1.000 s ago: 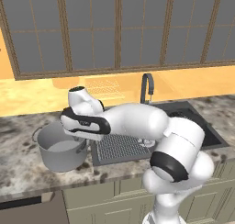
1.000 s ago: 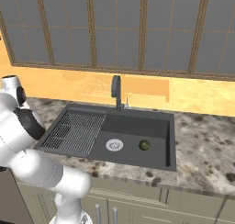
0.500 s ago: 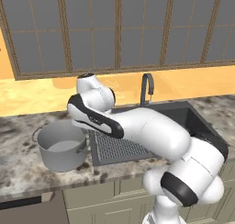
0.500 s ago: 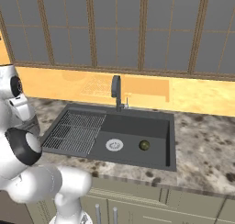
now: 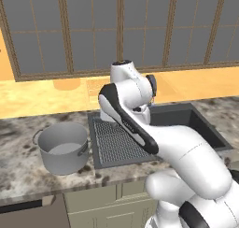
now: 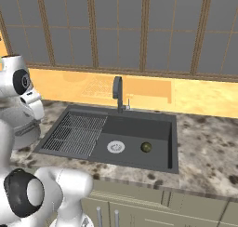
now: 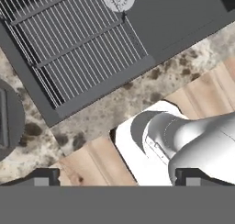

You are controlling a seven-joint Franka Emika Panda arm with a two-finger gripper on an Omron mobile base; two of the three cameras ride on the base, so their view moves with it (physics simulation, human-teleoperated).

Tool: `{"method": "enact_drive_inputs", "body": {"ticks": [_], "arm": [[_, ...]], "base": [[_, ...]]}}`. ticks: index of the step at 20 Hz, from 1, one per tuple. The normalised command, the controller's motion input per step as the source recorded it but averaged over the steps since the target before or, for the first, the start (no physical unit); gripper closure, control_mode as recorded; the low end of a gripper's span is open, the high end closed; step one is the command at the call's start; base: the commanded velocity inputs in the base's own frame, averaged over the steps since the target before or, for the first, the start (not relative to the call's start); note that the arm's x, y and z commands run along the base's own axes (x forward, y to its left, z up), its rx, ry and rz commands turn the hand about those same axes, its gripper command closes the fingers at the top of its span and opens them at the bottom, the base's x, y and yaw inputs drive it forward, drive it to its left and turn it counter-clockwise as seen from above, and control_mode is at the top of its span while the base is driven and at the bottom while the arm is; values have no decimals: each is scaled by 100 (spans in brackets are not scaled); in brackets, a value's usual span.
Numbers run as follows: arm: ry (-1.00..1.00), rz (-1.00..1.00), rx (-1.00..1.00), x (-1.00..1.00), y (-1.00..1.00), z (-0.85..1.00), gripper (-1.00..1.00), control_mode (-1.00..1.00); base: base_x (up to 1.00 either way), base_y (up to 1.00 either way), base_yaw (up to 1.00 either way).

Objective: Dump the squash from the pot into the sink. Then turn on the water and wash the squash. Then turn off the water and put the squash back in the pot.

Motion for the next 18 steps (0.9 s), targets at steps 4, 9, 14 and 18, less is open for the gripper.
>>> {"method": "enact_drive_inputs", "body": {"ticks": [4, 9, 14, 18], "arm": [[-8, 29, 0, -36, -100, 26, -100, -100], [0, 39, 10, -2, -100, 12, -100, -100], [0, 41, 13, 0, -100, 4, -100, -100], [0, 34, 11, 0, -100, 0, -100, -100]], "base": [[0, 0, 0], [0, 0, 0], [0, 0, 0], [0, 0, 0]]}}
